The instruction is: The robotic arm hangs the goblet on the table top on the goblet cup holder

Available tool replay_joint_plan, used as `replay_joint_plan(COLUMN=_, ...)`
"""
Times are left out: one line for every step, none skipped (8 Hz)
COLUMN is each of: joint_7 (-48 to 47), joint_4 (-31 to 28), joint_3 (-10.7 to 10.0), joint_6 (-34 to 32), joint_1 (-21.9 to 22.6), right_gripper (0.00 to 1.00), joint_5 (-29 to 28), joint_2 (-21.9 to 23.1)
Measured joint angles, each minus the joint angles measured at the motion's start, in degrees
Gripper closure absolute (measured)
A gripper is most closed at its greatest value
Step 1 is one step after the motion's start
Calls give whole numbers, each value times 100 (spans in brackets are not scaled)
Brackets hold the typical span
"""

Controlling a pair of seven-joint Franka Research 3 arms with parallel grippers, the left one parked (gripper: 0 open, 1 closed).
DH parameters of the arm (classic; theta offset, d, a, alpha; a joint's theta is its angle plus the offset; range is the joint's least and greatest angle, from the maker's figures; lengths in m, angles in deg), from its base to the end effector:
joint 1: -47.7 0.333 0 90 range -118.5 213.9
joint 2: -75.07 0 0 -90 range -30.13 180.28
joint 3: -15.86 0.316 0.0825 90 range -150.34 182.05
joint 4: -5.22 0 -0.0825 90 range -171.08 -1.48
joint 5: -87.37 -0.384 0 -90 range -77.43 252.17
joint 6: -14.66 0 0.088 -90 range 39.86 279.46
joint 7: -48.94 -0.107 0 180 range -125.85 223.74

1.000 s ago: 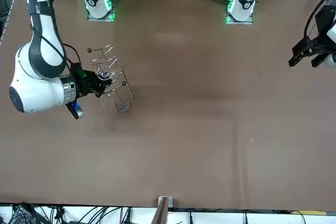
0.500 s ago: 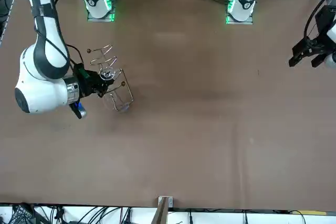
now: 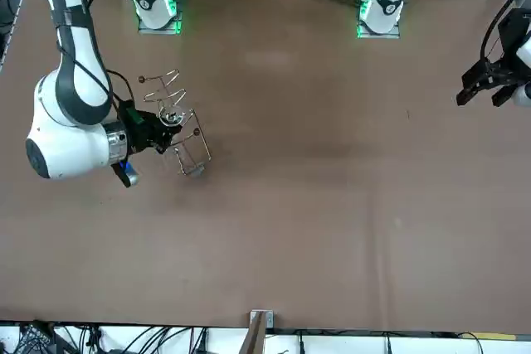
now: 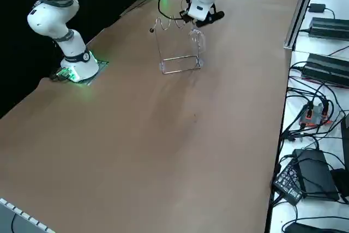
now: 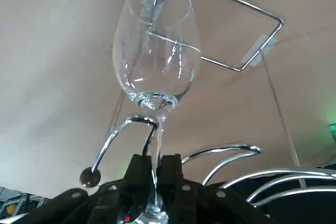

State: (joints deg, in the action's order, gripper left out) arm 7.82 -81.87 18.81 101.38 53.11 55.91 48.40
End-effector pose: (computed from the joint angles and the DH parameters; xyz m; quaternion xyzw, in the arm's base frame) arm 0.6223 0.1458 0.3806 -0.8813 0.3091 0.3204 0.1587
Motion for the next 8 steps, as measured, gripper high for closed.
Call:
replay_joint_plan(joint_7=0, joint_4=0, joint_3=-14, joint_6=8, joint_1=-5, right_gripper=85, joint_5=2, joint_2=-2)
replay_joint_plan(joint_7=18, joint_4=1, joint_3=-34, joint_6=8, joint_1=-20, right_gripper=81, joint_5=2, joint_2=-2)
replay_joint_plan(joint_7=74, joint_4=1, joint_3=-61, joint_6=8, joint_1=-36, right_gripper=79, joint_5=2, joint_2=-2)
replay_joint_plan(joint_7=111, joint_4=2, joint_3=-75, joint_6=12, joint_1=-55, right_gripper=78, joint_5=3, joint_2=-2)
replay_joint_plan(joint_7=129, joint_4=4, joint_3=-79, joint_6=22, joint_1=-70, right_gripper=69, joint_5=26, joint_2=-2)
replay_joint_plan(joint_7=157, joint_4=5, joint_3=-83, joint_6=58, joint_1=-74, right_gripper=53, joint_5=49, joint_2=-4)
replay_joint_plan(joint_7=180, joint_4=5, joint_3=-83, joint_6=89, joint_1=-74, right_gripper=36, joint_5=51, joint_2=-5)
replay_joint_plan(joint_7=191, joint_4=6, joint_3=-83, joint_6=97, joint_1=-74, right_gripper=18, joint_5=57, joint_2=-6)
